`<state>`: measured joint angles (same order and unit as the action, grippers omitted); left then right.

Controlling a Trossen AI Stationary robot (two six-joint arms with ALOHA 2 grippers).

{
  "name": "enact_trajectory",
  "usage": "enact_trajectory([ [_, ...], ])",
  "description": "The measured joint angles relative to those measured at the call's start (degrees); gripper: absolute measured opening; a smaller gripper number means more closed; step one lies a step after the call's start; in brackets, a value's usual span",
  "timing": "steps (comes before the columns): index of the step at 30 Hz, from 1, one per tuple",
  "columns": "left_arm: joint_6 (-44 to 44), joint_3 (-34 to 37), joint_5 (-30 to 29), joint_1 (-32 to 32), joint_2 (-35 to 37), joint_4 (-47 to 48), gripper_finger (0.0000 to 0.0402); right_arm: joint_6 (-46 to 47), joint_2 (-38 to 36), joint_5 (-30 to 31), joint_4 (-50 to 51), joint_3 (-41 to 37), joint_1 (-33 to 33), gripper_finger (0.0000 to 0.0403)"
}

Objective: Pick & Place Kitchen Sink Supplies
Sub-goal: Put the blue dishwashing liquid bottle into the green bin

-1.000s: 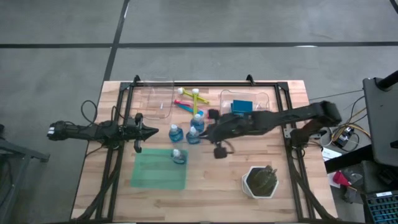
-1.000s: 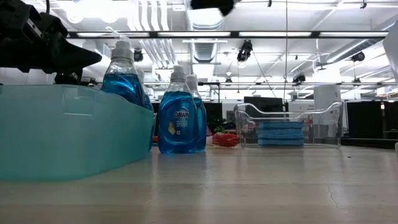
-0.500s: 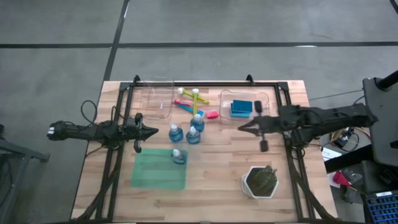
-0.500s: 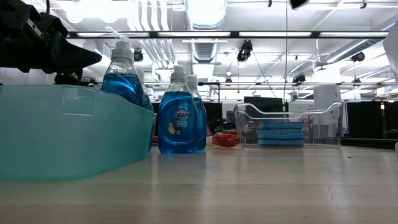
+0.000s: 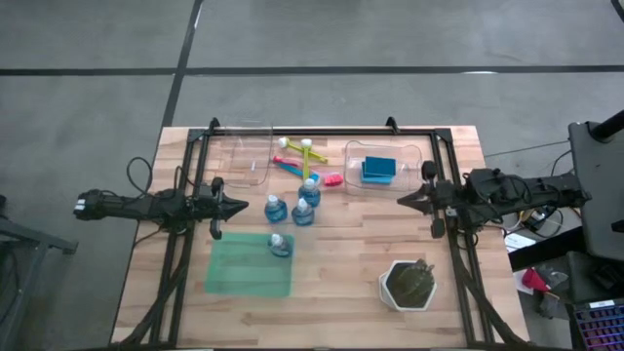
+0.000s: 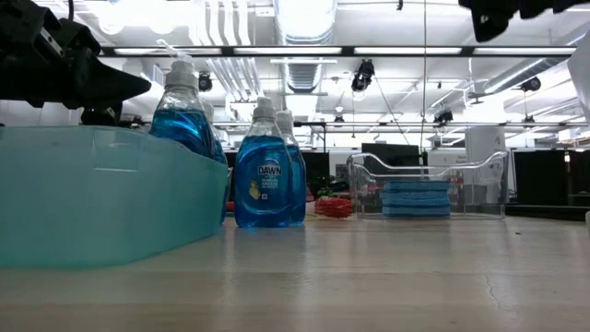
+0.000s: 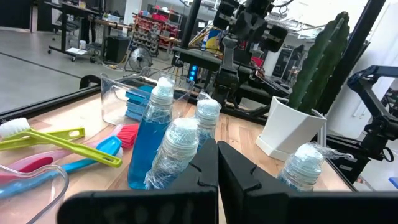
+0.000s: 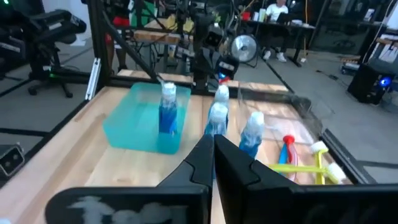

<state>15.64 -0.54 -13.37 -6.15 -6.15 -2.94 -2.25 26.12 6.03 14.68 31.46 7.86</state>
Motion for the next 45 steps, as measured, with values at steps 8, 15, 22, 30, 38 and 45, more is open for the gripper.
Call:
enact_trajectory([
  [8, 0.0, 0.0, 0.0, 0.0, 0.0, 0.0, 0.0, -2.87, -0.9, -0.03, -12.69, -11.05, 0.0, 0.0008],
  [15, 0.0, 0.01, -0.02, 0.02, 0.01, 0.0, 0.0, -5.46, -2.05, 0.01, -21.91, -17.99, -0.02, 0.0008],
  [22, 0.0, 0.01, 0.0, 0.01, 0.0, 0.0, 0.0, -3.54, -5.42, -0.03, -22.32, -18.47, 0.0, 0.0008],
  [30, 0.0, 0.02, -0.01, 0.02, 0.01, 0.0, 0.0, -3.84, -6.52, -0.01, -20.47, -20.01, -0.01, 0.0008],
  [38, -0.01, 0.01, -0.01, 0.0, 0.01, 0.0, 0.0, -3.9, -6.03, -0.01, -20.46, -20.85, -0.02, 0.0008],
  [45, 0.0, 0.01, -0.01, 0.02, 0.01, 0.0, 0.0, -3.81, -6.07, -0.01, -20.46, -20.85, 0.0, 0.0008],
])
